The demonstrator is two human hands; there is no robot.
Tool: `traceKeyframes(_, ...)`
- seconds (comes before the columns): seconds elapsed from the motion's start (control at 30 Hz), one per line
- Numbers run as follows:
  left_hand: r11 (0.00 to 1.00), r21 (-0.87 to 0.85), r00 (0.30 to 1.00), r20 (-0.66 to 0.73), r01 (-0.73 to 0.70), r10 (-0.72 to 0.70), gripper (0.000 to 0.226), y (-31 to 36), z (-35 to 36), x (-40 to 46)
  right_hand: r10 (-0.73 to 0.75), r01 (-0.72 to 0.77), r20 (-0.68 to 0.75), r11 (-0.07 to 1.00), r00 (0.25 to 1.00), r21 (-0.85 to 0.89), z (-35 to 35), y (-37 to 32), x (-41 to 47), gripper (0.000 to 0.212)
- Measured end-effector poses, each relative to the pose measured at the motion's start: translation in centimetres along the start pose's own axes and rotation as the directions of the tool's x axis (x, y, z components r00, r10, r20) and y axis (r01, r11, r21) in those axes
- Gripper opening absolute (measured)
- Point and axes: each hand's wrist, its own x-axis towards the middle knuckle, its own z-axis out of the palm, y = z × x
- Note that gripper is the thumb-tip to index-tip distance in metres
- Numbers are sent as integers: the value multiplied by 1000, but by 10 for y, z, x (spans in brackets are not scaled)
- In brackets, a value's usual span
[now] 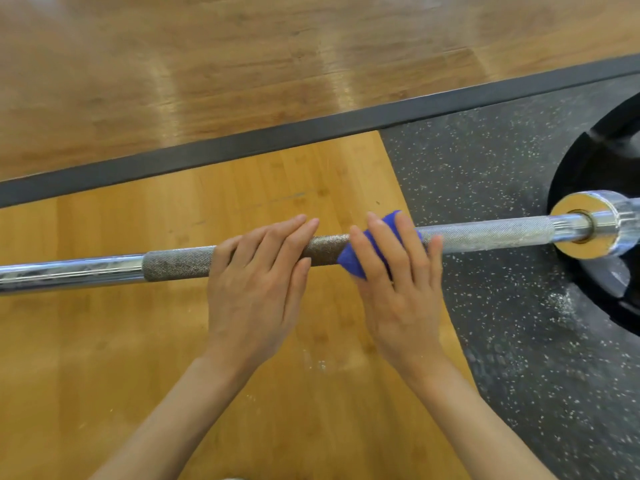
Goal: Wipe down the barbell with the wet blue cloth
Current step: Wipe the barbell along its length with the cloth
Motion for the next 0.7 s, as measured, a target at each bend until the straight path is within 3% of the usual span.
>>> traceKeyframes(0.1,998,-35,999,-22,48,-49,43,4,1,2,109,-111,23,992,994,58,-8,-6,21,34)
traceKeyframes(0.27,997,-60,998,-34,51,-54,42,3,4,5,334,-340,106,939,937,46,-9,-16,85,45)
traceKeyframes(0.43,996,-62,996,-57,59,-63,40,4,6,3,143,-156,184,986,972,61,-26,-16,33,38)
traceKeyframes(0.53,994,-72,995,-55,83,-87,40,7,7,-1,160,-170,160,984,974,48,-27,-21,46,41)
traceKeyframes(0.57,993,-79,995,-50,86,-90,40,8,7,-4,219,-232,226,972,949,32,-29,-23,68,45)
traceKeyframes(0.63,994,-77,995,-59,77,-81,40,8,6,-6,188,-202,538,979,822,-33,-32,-23,109,47)
traceKeyframes(0.67,995,-74,996,-56,69,-73,41,8,5,-7,148,-165,635,986,759,-33,-30,-18,112,45)
traceKeyframes(0.7,995,-72,997,-50,62,-66,41,8,4,-8,126,-166,655,986,745,-1,-31,-16,108,44)
